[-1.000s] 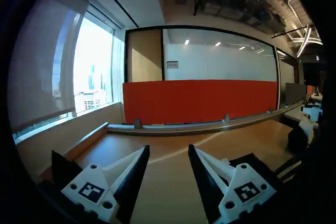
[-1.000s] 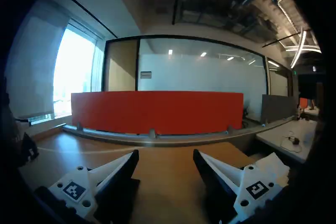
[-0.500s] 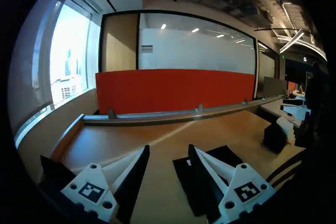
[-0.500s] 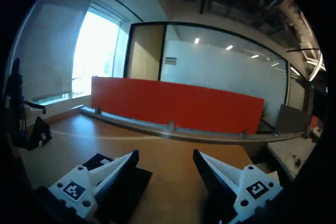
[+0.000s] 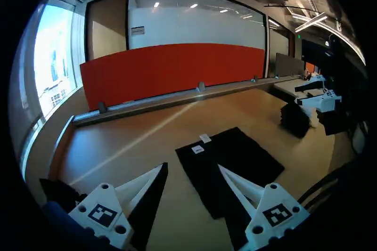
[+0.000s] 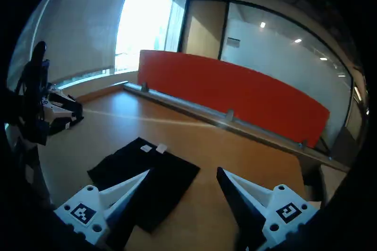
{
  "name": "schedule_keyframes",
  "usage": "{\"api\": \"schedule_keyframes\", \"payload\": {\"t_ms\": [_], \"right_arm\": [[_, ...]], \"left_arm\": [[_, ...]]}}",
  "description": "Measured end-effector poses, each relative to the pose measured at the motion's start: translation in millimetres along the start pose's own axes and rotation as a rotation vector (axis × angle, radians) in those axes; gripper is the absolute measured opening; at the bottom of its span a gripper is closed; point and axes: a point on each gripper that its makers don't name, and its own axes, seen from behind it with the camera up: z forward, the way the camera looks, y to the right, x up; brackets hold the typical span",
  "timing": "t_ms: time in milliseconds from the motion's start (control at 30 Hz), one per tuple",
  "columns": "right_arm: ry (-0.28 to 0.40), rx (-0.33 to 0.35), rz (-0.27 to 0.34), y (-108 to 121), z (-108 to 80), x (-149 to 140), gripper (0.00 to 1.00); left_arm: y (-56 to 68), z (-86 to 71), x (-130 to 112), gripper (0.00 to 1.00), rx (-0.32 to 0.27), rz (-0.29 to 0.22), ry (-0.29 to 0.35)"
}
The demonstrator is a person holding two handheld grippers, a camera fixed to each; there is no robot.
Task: Fold towel
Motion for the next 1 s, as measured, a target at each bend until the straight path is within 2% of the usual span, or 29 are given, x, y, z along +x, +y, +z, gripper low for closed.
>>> {"api": "schedule_keyframes", "payload": {"t_ms": [200, 467, 1000], "right_arm": [[-0.046, 0.04, -0.002, -11.7, 9.0, -21.9, 1.0], [-0.094, 0.072, -0.013, -25.9, 16.8, -58.1, 1.0], [-0.213, 0.138, -0.044, -56.8, 38.1, -140.6, 1.0]], "left_arm": [[10.3, 10.8, -24.9, 0.67, -0.031, 0.04, -0.053], [27.0, 26.6, -59.5, 0.67, -0.074, 0.043, -0.113], [54.5, 56.9, -155.9, 0.67, -0.143, 0.086, -0.291]]}}
